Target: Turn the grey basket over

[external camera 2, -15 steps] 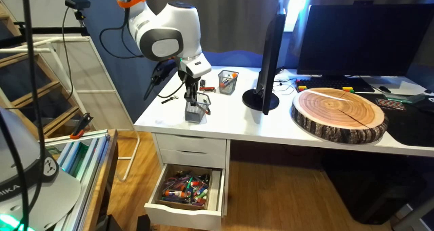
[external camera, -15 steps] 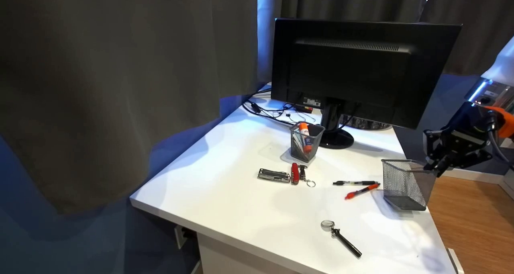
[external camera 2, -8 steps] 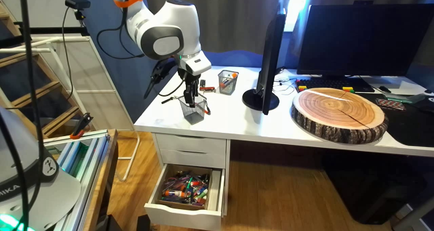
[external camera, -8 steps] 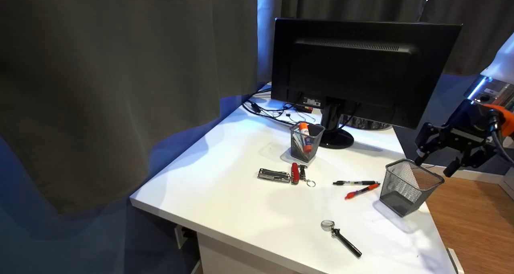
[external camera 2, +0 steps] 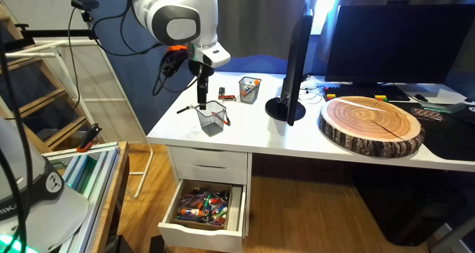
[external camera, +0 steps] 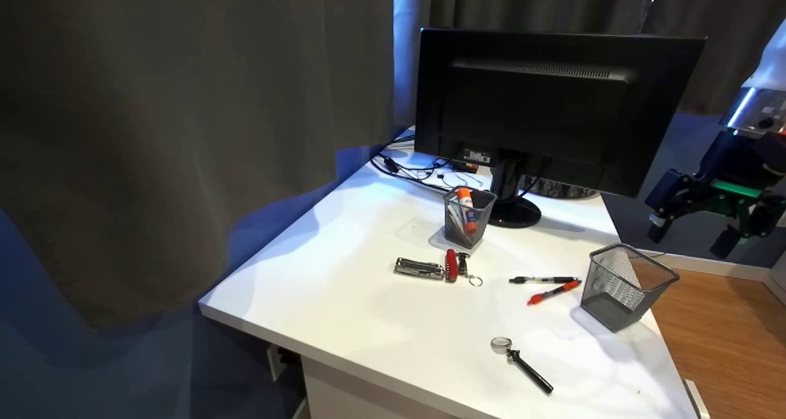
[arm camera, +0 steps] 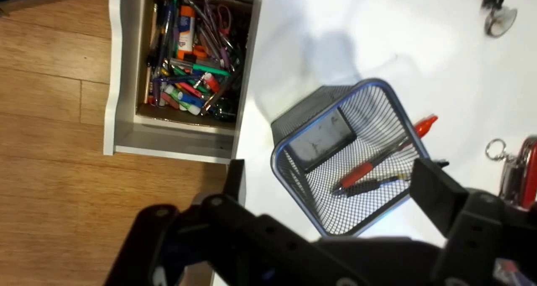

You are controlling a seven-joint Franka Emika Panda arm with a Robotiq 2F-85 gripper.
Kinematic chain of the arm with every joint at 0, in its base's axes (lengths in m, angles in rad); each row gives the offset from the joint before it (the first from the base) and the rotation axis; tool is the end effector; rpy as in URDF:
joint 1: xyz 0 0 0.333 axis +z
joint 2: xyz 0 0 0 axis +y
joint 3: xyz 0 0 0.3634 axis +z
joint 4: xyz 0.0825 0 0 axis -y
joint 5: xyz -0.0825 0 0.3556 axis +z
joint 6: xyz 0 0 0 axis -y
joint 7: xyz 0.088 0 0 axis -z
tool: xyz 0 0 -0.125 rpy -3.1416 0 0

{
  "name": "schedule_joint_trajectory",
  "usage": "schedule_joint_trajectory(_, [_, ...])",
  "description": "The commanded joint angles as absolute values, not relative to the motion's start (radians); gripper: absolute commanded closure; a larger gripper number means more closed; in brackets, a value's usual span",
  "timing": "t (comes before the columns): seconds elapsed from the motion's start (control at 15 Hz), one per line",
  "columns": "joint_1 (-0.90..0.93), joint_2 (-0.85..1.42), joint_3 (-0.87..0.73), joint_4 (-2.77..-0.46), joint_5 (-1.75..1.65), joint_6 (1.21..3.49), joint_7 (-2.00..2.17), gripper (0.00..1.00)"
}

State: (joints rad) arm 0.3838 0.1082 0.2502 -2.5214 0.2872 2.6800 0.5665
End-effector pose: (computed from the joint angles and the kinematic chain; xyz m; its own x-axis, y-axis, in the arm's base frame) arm 0.3750 0.2680 0.2963 0.9811 -0.1825 -0.0643 -0.1905 -0.9694 -0.1549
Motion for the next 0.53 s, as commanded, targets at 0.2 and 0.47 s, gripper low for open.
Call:
schedule_joint_trajectory(0.2, [0.356, -0.061, 0.285, -2.46, 0.192, 2.322, 0.386, 0.0])
schedule_joint_trajectory(0.47, [0.354, -0.124, 0.299, -2.416, 0.143, 2.219, 0.348, 0.0])
